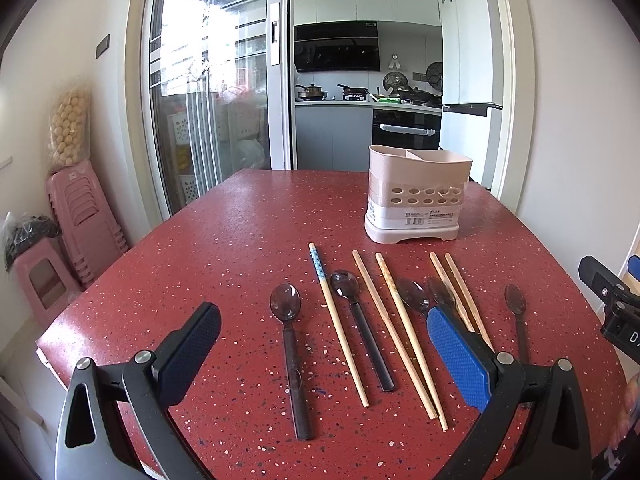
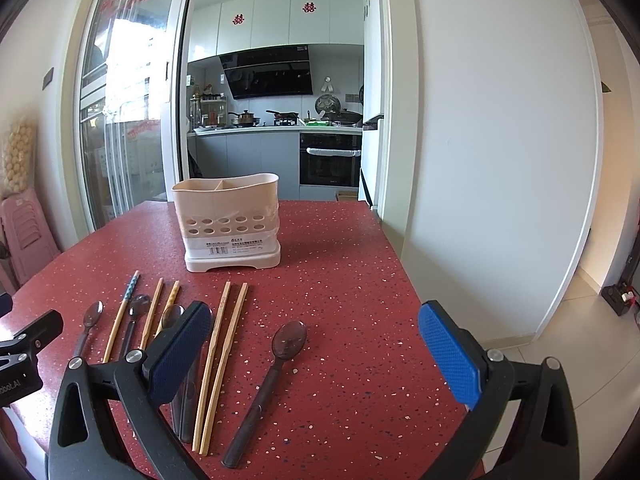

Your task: Organize utensils

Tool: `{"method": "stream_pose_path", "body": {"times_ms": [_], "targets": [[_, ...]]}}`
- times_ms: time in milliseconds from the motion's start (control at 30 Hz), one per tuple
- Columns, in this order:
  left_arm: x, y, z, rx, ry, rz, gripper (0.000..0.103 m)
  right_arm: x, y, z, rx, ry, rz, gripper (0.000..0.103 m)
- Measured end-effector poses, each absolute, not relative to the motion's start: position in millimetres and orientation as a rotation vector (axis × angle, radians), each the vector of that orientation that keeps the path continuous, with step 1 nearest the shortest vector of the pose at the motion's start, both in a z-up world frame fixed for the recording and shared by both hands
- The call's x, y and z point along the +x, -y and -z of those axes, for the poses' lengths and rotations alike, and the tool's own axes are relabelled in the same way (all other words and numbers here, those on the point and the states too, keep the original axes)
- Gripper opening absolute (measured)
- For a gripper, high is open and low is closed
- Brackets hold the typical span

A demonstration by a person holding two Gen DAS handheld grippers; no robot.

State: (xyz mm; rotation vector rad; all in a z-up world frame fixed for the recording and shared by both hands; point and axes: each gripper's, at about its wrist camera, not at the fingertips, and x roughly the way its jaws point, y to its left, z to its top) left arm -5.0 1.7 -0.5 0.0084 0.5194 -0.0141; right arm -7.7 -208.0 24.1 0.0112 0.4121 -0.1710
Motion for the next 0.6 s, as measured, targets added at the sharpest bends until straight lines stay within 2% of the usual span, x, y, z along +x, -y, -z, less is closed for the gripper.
{"method": "stream_pose_path", "body": {"times_ms": [600], "targets": [[-4.6, -4.0, 1.0, 0.005, -0.520, 0.015, 0.103, -8.2, 207.3, -24.1, 0.011, -0.413, 0.174, 0.103]]}}
